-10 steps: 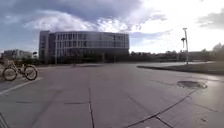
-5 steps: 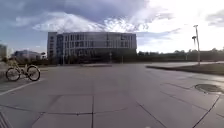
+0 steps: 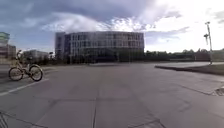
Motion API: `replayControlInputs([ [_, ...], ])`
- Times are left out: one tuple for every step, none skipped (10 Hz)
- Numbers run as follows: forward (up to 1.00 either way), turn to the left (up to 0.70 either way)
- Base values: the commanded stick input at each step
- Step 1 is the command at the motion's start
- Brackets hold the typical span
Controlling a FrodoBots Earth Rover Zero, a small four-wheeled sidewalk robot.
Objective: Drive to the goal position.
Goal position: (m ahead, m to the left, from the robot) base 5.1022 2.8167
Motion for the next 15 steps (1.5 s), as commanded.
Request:
replayControlInputs([
  [0.70, 0.14],
  [0.70, 0.14],
  [0.70, 0.14],
  [0.70, 0.14],
  [0.70, 0.14],
  [0.70, 0.14],
  [0.70, 0.14],
  [0.70, 0.14],
  [0.70, 0.14],
  [0.70, 0.14],
  [0.70, 0.14],
  [0.70, 0.13],
  [0.70, 0.02],
  [0.70, 0.00],
  [0.70, 0.00],
])
